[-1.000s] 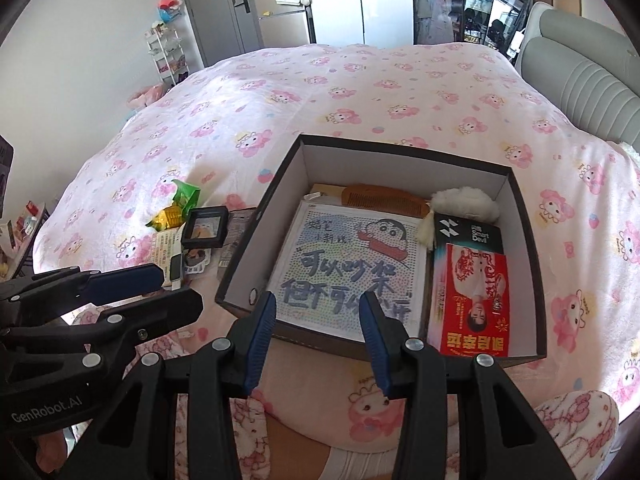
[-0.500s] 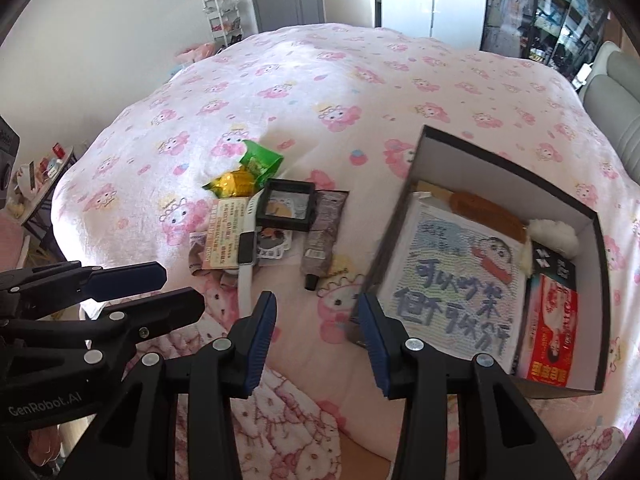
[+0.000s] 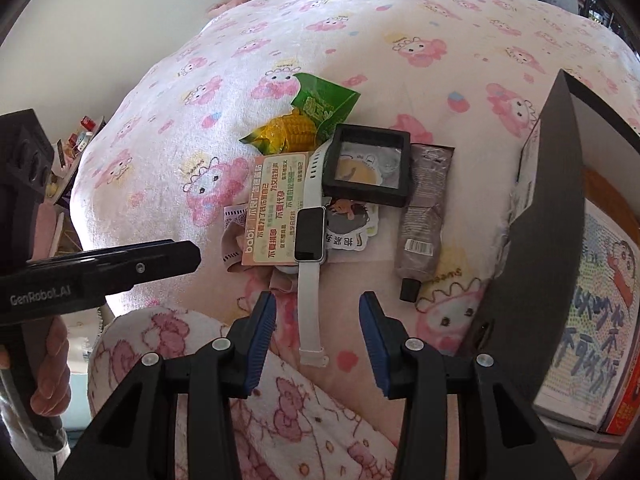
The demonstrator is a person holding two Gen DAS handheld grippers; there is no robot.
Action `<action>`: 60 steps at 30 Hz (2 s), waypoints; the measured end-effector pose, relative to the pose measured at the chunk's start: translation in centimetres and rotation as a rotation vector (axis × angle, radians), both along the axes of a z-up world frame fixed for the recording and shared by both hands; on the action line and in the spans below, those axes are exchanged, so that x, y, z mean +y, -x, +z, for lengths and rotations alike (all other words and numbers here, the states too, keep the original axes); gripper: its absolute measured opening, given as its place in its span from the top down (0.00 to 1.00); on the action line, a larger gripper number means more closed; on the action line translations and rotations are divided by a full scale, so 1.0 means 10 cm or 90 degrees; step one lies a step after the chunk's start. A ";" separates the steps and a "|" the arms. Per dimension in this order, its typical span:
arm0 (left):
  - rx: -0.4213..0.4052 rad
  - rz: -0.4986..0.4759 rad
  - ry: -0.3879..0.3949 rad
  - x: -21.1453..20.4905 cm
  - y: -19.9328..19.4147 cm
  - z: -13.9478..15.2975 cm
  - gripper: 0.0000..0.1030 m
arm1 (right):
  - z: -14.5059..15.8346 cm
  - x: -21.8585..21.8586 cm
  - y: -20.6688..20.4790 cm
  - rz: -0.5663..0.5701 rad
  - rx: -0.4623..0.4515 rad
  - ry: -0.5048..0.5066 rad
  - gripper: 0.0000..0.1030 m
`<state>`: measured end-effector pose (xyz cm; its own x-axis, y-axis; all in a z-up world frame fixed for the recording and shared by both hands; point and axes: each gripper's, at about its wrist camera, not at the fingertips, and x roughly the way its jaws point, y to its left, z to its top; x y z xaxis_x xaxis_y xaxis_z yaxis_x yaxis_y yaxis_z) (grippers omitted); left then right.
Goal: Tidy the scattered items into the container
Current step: 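Move the left gripper to the printed paper card on the pile, then close the left gripper on the printed paper card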
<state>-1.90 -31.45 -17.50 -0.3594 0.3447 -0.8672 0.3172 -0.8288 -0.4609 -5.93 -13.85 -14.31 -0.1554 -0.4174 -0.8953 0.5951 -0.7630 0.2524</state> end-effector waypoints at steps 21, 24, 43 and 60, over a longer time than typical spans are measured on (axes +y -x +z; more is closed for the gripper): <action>-0.028 -0.023 -0.086 -0.14 0.55 -0.36 0.74 | -0.54 -0.23 0.28 -0.055 -0.007 -0.061 0.65; 0.016 -0.027 -0.127 -0.10 0.52 -0.24 0.81 | -0.54 -0.22 0.29 -0.060 -0.010 -0.060 0.65; 0.026 0.050 -0.080 -0.43 -0.02 -0.29 0.99 | -0.16 -0.17 0.09 -0.041 0.009 -0.020 0.65; 0.005 0.145 0.007 -0.68 -0.35 -0.42 0.72 | -0.40 -0.88 0.21 0.105 -0.069 0.022 0.54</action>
